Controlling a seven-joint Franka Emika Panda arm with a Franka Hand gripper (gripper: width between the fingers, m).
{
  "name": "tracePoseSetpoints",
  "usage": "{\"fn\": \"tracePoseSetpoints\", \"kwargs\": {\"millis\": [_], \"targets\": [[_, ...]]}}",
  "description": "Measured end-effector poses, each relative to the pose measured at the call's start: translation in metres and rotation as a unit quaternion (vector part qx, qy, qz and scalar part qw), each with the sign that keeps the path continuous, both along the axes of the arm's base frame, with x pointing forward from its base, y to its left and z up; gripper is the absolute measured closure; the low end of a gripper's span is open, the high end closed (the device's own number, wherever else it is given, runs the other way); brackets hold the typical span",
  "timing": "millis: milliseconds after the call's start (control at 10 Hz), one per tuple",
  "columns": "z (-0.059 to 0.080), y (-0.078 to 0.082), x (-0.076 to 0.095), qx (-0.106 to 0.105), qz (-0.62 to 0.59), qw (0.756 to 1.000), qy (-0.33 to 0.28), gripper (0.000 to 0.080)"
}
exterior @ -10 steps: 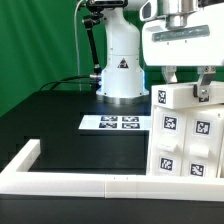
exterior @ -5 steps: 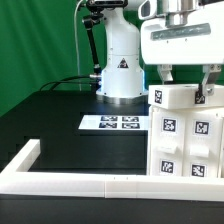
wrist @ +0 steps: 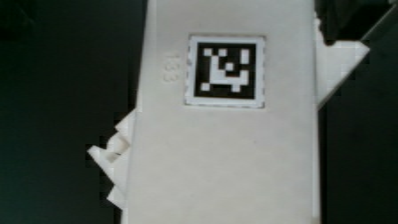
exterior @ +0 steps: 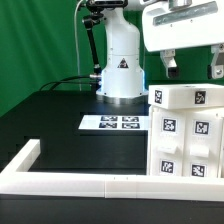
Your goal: Assemble cabinet
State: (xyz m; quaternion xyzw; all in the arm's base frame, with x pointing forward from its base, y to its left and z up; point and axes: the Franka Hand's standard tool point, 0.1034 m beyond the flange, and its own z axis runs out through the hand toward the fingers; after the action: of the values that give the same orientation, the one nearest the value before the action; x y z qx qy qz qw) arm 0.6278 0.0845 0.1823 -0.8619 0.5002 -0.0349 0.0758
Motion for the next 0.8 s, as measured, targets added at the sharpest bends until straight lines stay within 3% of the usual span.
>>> {"fn": "tracePoseSetpoints", "kwargs": {"millis": [200,500,700,800], "targets": [[-0.001,0.0,0.0,-0.005,0.029,1.0,-0.002,0.0002],[-0.001,0.002,0.002,-0.033,0.21,0.977,-0.019,0.0002],[-0.001,0.01,0.003,-0.07,0.377,0.923,-0.027,0.0002],[-0.002,0.013,0.002,-0.074,0.414,0.907,-0.026,0.0002]]}}
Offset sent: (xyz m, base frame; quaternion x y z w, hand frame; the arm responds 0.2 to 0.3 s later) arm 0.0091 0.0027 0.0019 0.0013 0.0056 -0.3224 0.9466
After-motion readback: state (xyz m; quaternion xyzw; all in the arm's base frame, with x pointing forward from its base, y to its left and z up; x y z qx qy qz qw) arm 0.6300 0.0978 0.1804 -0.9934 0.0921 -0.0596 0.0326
